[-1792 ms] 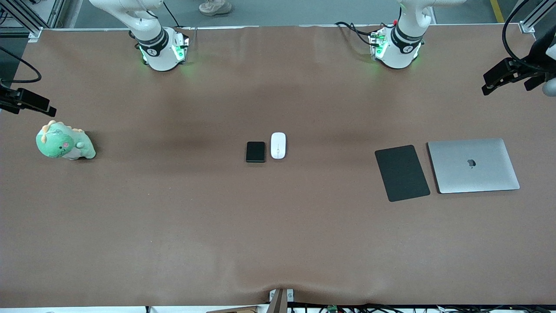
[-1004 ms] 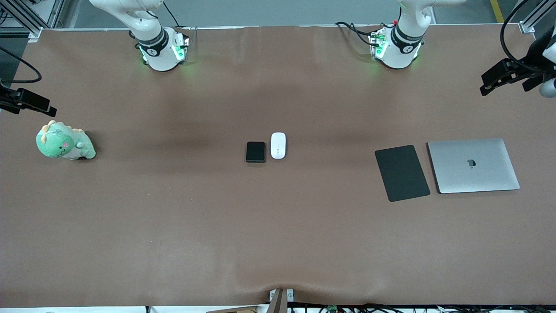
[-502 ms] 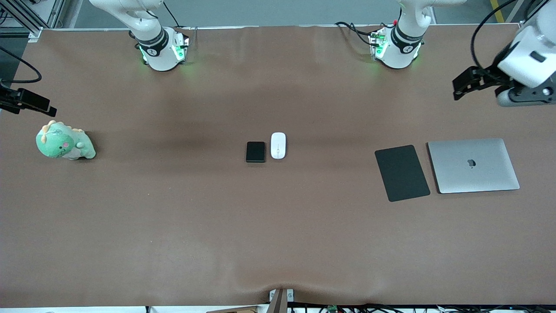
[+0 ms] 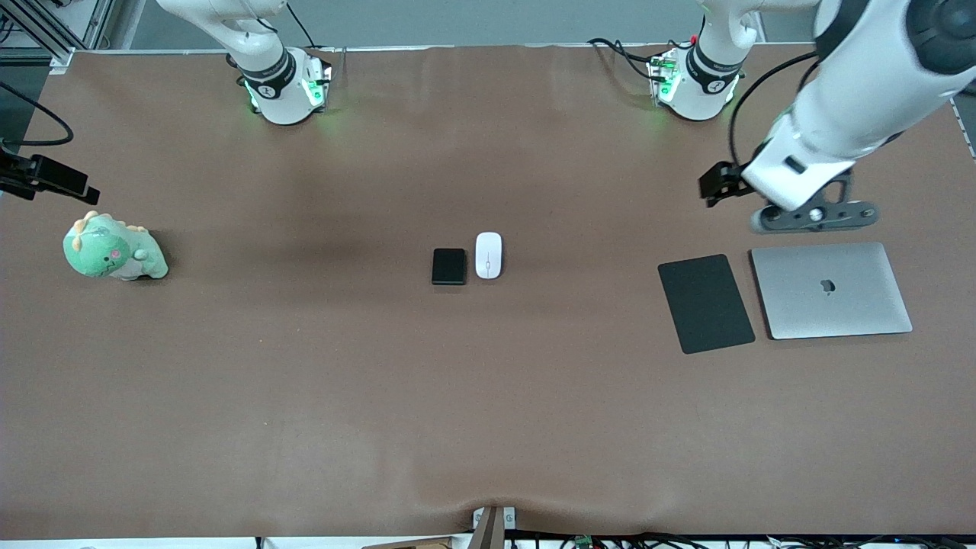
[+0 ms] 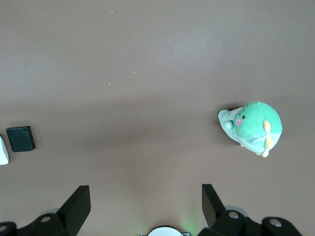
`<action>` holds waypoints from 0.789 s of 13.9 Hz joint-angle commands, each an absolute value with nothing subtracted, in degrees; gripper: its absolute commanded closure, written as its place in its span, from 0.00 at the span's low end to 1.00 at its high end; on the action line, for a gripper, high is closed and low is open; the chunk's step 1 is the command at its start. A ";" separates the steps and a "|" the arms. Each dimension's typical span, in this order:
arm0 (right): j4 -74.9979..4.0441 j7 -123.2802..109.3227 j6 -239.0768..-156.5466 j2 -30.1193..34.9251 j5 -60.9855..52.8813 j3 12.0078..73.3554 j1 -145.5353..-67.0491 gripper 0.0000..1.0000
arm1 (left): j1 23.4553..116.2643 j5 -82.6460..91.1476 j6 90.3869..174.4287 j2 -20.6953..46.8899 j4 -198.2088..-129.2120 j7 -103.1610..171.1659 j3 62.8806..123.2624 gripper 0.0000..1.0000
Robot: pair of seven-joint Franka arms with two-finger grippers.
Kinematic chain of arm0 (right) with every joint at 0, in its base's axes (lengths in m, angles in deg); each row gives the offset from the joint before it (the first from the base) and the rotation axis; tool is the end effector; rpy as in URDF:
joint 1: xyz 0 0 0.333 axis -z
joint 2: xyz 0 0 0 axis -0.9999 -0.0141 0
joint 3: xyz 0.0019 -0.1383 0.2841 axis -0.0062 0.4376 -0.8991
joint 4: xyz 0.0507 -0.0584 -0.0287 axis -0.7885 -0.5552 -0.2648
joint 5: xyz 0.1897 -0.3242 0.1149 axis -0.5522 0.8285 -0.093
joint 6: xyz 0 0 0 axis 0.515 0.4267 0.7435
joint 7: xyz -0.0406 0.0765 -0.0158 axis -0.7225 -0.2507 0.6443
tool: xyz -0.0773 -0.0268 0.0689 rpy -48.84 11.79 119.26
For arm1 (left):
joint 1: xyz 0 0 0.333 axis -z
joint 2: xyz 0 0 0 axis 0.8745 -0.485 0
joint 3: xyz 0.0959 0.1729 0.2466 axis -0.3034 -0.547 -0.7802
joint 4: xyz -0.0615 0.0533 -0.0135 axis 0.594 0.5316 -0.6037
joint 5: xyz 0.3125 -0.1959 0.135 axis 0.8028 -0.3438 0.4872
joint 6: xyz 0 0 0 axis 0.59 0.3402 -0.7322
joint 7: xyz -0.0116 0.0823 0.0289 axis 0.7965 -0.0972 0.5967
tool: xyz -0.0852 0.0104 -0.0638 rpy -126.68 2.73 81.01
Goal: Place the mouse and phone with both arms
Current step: 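Move the left gripper over the white mouse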
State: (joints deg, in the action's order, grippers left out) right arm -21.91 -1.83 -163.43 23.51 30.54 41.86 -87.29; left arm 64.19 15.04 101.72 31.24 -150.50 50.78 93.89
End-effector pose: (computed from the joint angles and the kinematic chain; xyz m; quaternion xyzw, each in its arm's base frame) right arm 0.5483 -0.0569 0.6272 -0.9966 0.0559 0.0568 0.0218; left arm 0.5453 -0.2064 0.5787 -0.9980 -0.0084 0.0600 0.0191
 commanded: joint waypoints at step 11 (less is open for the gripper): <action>-21.80 -2.03 -162.96 23.58 29.81 41.19 -86.38 0.00 | 75.74 14.91 117.19 20.53 -153.29 64.28 98.56 0.00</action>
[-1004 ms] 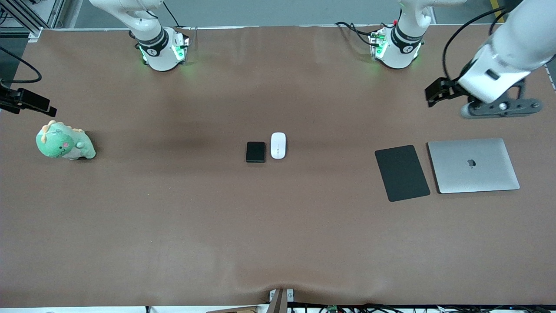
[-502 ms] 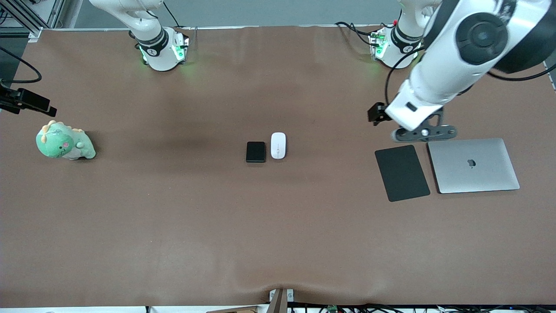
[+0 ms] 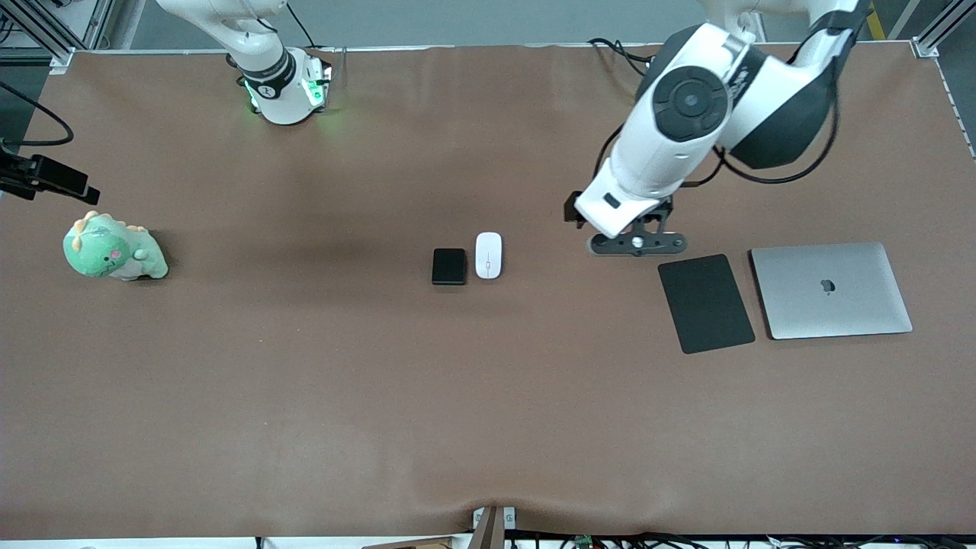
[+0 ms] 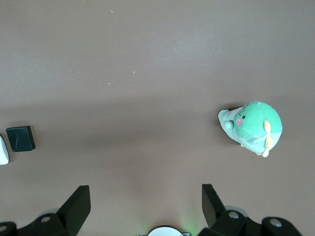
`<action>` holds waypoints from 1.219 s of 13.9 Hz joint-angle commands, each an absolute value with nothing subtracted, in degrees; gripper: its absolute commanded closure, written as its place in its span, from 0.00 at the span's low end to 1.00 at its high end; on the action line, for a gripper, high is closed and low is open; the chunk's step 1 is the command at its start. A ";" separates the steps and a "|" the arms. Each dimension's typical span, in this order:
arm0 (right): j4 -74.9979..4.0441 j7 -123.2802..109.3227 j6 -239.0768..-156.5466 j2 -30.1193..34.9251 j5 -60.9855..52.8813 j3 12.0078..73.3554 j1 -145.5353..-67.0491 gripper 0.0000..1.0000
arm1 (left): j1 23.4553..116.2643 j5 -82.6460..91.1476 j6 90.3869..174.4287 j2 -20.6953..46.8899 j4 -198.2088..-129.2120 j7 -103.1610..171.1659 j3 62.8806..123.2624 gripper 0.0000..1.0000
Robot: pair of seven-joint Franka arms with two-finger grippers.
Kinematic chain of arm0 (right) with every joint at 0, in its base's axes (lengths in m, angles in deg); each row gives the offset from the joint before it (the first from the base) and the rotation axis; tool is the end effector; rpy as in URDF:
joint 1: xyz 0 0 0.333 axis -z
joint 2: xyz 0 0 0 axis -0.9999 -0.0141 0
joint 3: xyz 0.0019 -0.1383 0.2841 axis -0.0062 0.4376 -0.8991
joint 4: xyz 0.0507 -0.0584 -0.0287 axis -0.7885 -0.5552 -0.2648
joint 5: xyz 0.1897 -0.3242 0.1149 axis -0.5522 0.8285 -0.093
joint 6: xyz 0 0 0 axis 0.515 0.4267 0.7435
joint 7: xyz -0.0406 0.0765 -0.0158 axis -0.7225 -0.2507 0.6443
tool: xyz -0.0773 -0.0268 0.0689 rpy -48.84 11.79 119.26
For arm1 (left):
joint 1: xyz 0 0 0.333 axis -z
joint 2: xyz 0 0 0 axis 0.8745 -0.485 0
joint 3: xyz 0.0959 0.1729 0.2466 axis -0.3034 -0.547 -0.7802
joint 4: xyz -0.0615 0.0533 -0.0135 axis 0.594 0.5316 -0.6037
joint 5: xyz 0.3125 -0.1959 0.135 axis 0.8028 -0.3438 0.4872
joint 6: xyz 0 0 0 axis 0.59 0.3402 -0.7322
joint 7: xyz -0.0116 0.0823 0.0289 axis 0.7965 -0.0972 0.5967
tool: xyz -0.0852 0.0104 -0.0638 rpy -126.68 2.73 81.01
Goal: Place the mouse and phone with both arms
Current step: 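Move the left gripper over the white mouse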
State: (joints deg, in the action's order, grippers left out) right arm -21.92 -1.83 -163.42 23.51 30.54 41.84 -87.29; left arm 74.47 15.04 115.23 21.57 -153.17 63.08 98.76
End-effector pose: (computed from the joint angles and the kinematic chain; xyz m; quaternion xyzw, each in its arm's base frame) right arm 0.5483 -0.0567 0.6272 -0.9966 0.0557 0.0570 0.0218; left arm 0.5237 -0.3611 0.4812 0.9980 -0.0141 -0.0614 0.0104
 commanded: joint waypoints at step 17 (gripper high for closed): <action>-21.97 -2.03 -162.87 23.23 29.81 41.19 -86.12 0.00 | 85.41 18.43 134.15 9.55 -157.43 76.59 98.56 0.00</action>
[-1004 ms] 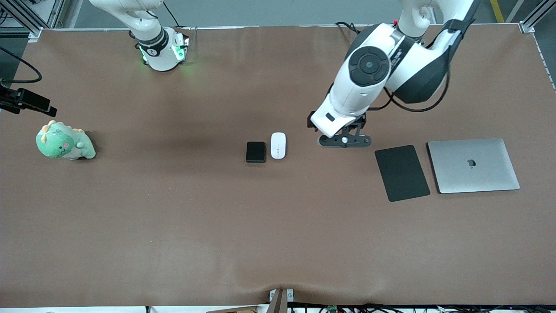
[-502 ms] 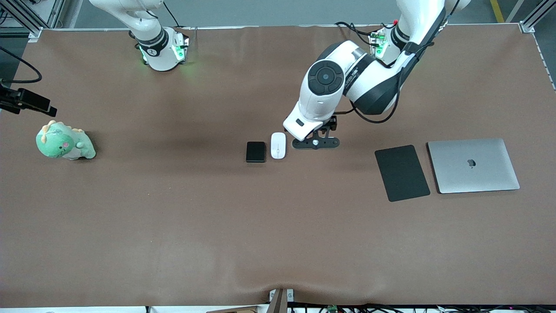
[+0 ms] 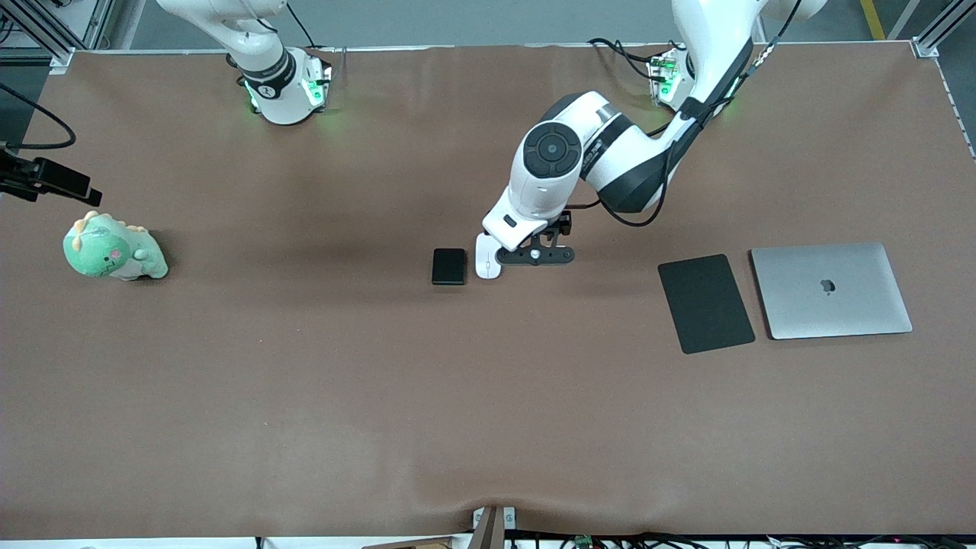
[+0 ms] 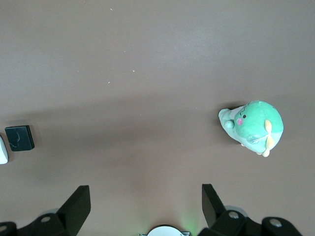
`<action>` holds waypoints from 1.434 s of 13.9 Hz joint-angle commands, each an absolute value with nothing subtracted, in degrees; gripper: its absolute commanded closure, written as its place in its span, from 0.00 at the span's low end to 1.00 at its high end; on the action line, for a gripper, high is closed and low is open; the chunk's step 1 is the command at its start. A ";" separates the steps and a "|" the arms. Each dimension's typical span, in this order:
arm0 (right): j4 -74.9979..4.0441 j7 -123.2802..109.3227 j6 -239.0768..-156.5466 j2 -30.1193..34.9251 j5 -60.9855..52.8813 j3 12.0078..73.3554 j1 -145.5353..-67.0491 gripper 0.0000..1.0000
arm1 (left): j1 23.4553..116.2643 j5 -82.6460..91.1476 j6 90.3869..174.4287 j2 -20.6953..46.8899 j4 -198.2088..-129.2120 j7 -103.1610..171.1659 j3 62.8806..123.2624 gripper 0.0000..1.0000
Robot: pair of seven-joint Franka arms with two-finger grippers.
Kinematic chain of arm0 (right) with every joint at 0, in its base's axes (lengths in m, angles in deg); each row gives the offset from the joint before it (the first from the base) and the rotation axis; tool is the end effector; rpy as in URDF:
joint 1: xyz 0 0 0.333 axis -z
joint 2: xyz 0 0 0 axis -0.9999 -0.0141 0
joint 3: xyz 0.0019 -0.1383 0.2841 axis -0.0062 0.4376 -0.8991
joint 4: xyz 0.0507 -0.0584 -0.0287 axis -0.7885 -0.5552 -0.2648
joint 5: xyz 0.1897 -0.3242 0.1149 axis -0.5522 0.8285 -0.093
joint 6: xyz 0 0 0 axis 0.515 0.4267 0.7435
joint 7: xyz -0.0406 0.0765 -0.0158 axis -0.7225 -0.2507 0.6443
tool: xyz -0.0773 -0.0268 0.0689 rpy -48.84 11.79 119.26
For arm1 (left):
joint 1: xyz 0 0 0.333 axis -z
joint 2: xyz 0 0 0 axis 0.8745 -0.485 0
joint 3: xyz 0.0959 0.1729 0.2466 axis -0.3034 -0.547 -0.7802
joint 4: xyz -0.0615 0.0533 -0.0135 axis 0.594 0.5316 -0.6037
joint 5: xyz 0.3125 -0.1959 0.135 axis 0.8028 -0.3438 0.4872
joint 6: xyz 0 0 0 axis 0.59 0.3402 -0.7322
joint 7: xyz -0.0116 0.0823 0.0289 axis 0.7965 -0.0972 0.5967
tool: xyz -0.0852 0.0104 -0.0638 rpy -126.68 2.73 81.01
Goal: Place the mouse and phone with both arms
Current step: 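Move the left gripper over the white mouse, then lower the left gripper and close it on the white mouse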
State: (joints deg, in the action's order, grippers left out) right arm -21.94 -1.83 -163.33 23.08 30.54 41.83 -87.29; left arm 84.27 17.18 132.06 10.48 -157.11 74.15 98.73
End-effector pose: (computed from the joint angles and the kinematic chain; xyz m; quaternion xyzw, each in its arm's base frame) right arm 0.5503 -0.0567 0.6227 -0.9963 0.0557 0.0617 0.0218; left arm 0.4843 -0.4663 0.3540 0.9976 -0.0008 -0.0615 0.0315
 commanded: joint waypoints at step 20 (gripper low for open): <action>-21.80 -2.03 -162.96 23.23 29.81 41.10 -86.47 0.00 | 90.96 28.36 146.03 -1.97 -157.25 85.30 98.30 0.00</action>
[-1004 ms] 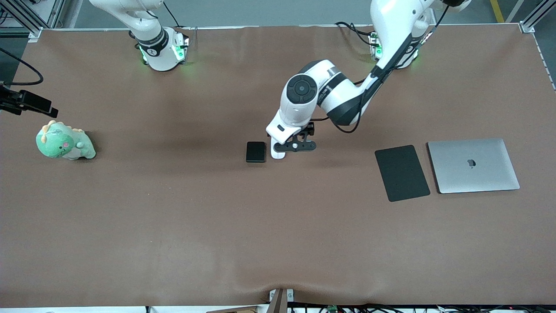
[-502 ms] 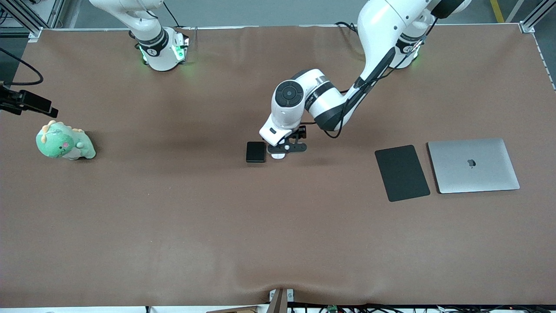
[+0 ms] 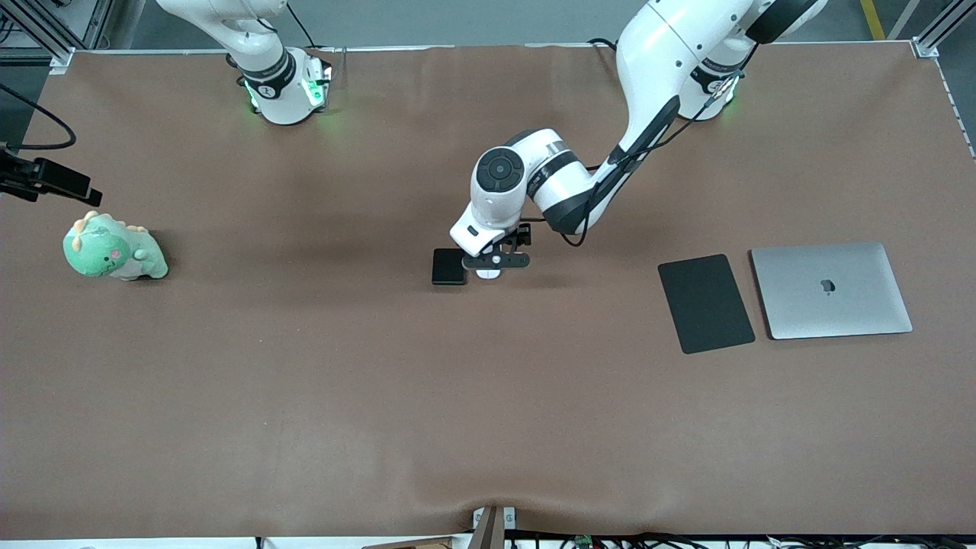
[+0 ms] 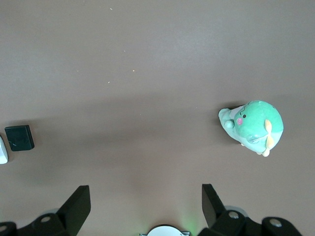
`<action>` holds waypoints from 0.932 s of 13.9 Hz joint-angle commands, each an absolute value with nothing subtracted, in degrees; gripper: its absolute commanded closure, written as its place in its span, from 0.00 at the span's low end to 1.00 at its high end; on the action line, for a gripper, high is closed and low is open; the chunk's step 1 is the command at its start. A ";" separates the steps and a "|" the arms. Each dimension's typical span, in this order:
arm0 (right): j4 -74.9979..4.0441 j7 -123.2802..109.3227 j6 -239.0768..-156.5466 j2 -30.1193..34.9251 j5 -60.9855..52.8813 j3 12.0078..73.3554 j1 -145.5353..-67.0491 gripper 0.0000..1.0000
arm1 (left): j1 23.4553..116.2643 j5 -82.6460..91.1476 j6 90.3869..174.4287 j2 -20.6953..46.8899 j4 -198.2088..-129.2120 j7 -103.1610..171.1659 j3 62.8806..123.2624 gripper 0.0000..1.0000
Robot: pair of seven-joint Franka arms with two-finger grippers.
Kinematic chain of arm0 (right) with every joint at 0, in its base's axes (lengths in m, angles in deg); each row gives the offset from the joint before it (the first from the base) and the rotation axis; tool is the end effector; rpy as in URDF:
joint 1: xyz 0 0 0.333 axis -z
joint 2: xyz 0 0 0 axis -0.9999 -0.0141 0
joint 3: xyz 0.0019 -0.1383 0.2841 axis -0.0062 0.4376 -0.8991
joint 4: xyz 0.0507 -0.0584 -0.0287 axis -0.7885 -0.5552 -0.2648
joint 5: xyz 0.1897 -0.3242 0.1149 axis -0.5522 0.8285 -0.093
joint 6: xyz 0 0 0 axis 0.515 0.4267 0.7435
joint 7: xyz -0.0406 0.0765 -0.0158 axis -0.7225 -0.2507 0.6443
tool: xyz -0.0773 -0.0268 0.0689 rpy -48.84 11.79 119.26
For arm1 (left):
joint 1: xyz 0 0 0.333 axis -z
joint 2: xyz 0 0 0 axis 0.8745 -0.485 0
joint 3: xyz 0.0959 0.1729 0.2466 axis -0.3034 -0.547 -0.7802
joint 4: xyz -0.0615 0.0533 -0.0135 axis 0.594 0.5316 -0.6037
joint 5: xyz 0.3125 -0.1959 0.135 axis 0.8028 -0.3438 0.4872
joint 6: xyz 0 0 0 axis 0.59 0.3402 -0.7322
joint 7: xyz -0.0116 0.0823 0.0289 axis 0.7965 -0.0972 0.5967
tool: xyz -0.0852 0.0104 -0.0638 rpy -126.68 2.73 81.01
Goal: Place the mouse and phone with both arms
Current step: 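Lower the left gripper and close it on the white mouse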
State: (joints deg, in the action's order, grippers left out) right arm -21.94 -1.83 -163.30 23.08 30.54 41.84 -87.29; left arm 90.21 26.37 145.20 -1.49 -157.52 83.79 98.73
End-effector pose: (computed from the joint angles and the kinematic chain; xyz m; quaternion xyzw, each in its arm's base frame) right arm 0.5503 -0.0568 0.6227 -0.9963 0.0557 0.0620 0.0218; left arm 0.4464 -0.5242 0.2361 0.9990 -0.0025 -0.0364 0.0259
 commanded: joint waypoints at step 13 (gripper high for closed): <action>-21.45 -2.03 -163.49 22.26 29.54 40.84 -87.00 0.00 | 91.66 32.67 148.57 -5.93 -156.99 87.32 98.04 0.00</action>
